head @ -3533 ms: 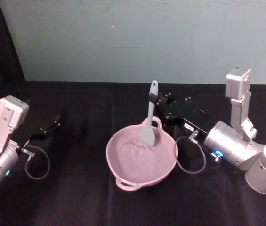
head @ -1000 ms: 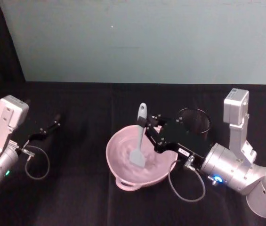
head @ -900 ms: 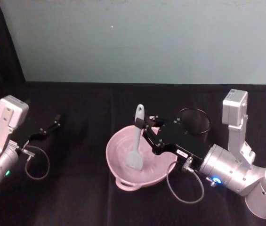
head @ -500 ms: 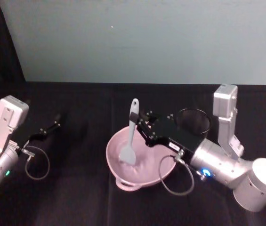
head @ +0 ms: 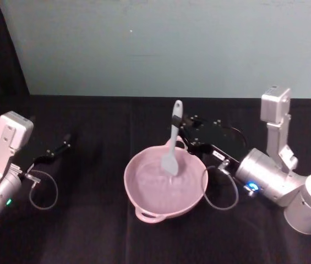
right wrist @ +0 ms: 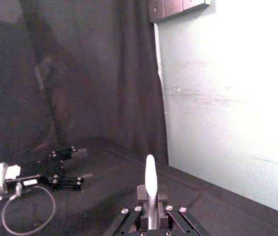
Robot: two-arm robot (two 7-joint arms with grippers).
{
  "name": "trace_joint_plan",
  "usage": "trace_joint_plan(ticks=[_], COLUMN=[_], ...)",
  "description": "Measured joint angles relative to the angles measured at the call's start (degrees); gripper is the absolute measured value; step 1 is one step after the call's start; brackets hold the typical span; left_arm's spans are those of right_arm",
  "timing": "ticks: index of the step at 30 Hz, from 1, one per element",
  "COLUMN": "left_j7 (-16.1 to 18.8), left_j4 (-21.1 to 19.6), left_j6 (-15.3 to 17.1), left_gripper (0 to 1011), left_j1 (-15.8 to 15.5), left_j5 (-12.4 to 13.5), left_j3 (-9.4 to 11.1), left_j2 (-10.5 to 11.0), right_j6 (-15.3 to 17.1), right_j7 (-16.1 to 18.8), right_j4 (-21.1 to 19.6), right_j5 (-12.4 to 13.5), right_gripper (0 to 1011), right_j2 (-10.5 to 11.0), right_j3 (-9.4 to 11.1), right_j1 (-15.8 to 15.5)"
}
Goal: Use the one hand to pick up the spoon and stir the clear water in the bowl.
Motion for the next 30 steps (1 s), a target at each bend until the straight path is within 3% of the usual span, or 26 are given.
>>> trace_joint_plan(ticks=[9, 14, 22, 30], left_j7=[0.0, 0.0, 0.0, 0.0], left_j4=[0.0, 0.0, 0.0, 0.0], left_j6=[0.0, 0.0, 0.0, 0.0], left_gripper=[1005, 1005, 1005, 1005], left_j1=[0.0, 0.0, 0.0, 0.0], left_j5=[0.0, 0.0, 0.0, 0.0], left_j3=[0.0, 0.0, 0.0, 0.0], left_j2=[0.0, 0.0, 0.0, 0.0], right_j6=[0.2, 0.2, 0.2, 0.2], right_j7=[-0.1, 0.8, 2.4, 2.9], right_j4=[-4.3, -7.6, -10.3, -7.8], right_j5=[0.4, 1.1, 1.7, 1.6], right_gripper=[109, 109, 110, 110], right_j2=[2.7, 3.7, 3.7, 1.4], right_j3=[2.1, 2.2, 0.0, -2.1], right_j1=[-3.7, -5.9, -7.8, -5.7])
